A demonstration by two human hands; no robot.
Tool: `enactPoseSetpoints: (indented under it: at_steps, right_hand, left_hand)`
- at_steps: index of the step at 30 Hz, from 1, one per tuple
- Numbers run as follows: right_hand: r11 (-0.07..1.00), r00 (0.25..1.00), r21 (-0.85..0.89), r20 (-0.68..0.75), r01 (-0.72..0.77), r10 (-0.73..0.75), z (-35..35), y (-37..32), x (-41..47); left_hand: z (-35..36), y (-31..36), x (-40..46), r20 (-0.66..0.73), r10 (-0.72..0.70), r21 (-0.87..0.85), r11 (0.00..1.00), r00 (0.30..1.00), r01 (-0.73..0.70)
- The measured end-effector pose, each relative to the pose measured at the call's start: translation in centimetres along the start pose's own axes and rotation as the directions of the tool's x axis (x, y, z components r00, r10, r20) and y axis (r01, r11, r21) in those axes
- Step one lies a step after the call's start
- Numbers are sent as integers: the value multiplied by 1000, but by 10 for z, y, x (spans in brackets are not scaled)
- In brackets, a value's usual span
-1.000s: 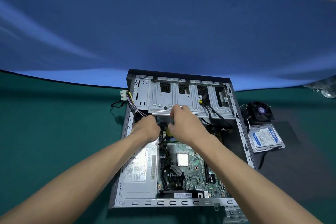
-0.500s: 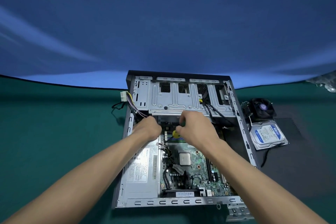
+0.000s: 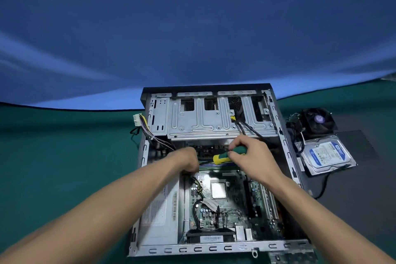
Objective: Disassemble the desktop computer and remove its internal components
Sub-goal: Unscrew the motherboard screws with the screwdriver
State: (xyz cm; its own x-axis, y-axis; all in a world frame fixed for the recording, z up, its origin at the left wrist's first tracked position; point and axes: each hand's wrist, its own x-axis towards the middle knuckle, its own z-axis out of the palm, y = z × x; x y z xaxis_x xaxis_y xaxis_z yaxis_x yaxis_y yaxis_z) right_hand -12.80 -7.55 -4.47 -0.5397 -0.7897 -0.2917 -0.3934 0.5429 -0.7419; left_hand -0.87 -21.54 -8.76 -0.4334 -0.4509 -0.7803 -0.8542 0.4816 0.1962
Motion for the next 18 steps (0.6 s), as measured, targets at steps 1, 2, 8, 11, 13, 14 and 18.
enactPoseSetpoints:
  at_steps: [1, 2, 8, 11, 13, 14, 18]
  right_hand:
    - [999, 1000, 49, -14, -3, 4, 0, 6, -2]
    - [995, 999, 102, -39, -3, 7, 1, 12, -4]
    - [978, 975, 211, -216, -1, 48, 1, 31, -7]
    - [980, 977, 199, -205, -25, 67, 3, 36, -7]
    - [977, 976, 213, -206, -28, 73, 4, 38, -8]
    - [975, 975, 219, -210, -27, 75, 6, 39, -7]
    - [970, 974, 239, -211, -33, 85, 10, 38, -5]
  left_hand:
    - [1, 1, 3, 1, -15, 44, 999, 1000, 15]
    - [1, 1, 6, -2, -31, 74, 997, 1000, 32]
    - [7, -9, 21, -8, -57, 92, 994, 998, 58]
    - [10, -10, 25, -9, -35, 104, 994, 999, 36]
    - [11, -10, 27, 0, -23, 102, 994, 1000, 23]
    - [12, -11, 29, 11, -23, 93, 995, 1000, 21]
    - [12, -13, 33, 79, 0, 70, 998, 997, -6]
